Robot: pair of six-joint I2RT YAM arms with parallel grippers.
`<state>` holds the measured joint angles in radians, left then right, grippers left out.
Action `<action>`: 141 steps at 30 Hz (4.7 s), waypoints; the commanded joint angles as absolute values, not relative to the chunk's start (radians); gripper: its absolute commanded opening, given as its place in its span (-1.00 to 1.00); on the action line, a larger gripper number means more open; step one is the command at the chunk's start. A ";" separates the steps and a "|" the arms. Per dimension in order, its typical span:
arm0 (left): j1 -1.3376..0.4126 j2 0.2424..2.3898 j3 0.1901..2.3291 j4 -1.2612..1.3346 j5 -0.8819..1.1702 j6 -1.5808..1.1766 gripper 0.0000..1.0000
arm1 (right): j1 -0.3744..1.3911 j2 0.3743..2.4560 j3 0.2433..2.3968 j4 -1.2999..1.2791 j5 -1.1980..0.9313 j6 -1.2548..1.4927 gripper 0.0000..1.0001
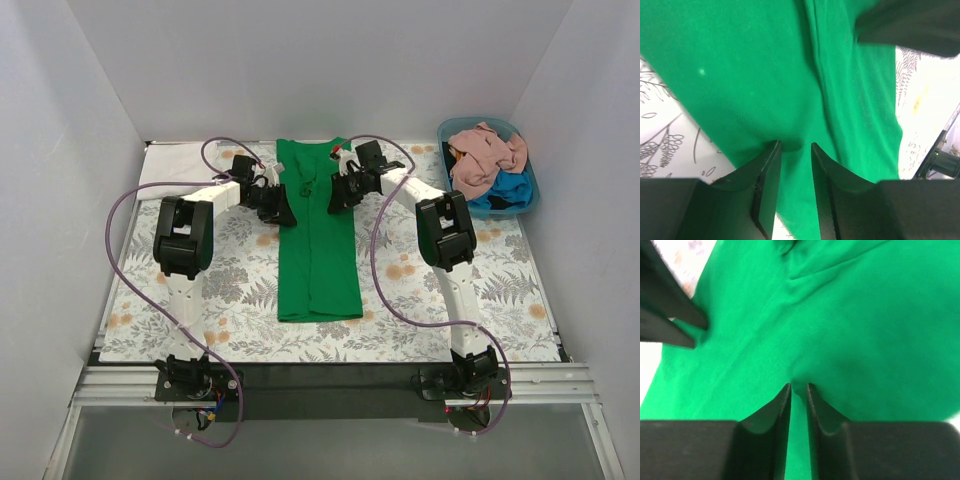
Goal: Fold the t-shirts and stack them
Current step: Fold the tshirt
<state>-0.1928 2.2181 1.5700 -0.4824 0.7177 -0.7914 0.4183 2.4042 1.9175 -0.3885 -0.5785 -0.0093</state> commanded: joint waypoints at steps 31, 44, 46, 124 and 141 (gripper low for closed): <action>-0.184 0.919 0.767 -0.664 0.904 0.039 0.69 | 0.658 1.261 0.997 -0.588 -0.414 -0.818 0.96; -0.486 0.994 0.440 -0.387 0.684 0.075 0.15 | 0.828 1.336 0.772 -0.370 -0.345 -0.882 0.28; -0.497 1.009 0.431 -0.364 0.683 0.083 0.11 | 0.844 1.339 0.762 -0.351 -0.344 -0.887 0.22; -0.267 1.454 0.851 -0.006 0.592 0.043 -1.00 | 0.638 1.646 1.204 -0.324 -0.245 -0.999 -0.97; -0.176 1.913 1.232 0.113 0.542 0.032 -0.15 | 0.520 2.134 1.710 -0.302 -0.219 -1.036 -0.36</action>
